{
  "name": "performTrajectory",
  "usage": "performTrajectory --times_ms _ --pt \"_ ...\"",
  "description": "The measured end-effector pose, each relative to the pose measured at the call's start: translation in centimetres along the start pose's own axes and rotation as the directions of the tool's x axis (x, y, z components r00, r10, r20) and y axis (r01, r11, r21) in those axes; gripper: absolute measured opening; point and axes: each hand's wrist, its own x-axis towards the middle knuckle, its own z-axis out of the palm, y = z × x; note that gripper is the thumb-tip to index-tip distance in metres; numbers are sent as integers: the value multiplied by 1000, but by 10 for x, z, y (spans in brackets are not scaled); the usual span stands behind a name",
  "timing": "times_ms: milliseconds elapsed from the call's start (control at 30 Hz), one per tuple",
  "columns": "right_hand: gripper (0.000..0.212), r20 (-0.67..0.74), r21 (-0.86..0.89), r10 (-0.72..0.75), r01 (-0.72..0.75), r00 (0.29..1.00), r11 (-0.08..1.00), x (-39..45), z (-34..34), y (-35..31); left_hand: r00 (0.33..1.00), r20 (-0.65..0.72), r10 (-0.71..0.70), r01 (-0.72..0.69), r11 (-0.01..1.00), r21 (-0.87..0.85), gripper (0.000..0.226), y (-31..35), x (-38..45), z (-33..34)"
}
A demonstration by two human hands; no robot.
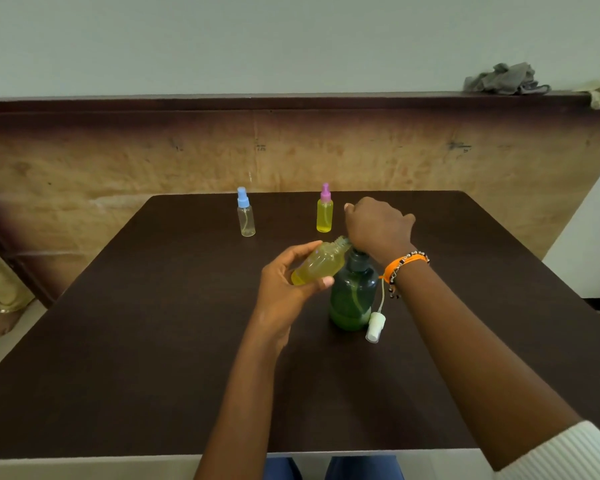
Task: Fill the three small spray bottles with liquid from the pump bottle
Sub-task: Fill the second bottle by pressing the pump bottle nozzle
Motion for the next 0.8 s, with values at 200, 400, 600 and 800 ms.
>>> performTrajectory --times_ms 200,400,600,800 --pt "25 26 28 5 -5 1000 1000 2 -5 2 1000 -2 27 -27 1000 -15 52 1 0 3" --pt "20 13 68 30 -31 999 997 -2 3 2 1000 -3 22 -22 1000 -21 52 -7 0 2" --pt "20 50 2 -6 6 999 1000 2 -7 1 999 12 35 -34 999 -40 51 -4 0 2" --pt "19 30 29 37 -38 999 999 3 1 4 1000 6 22 -22 999 -46 50 -6 0 4"
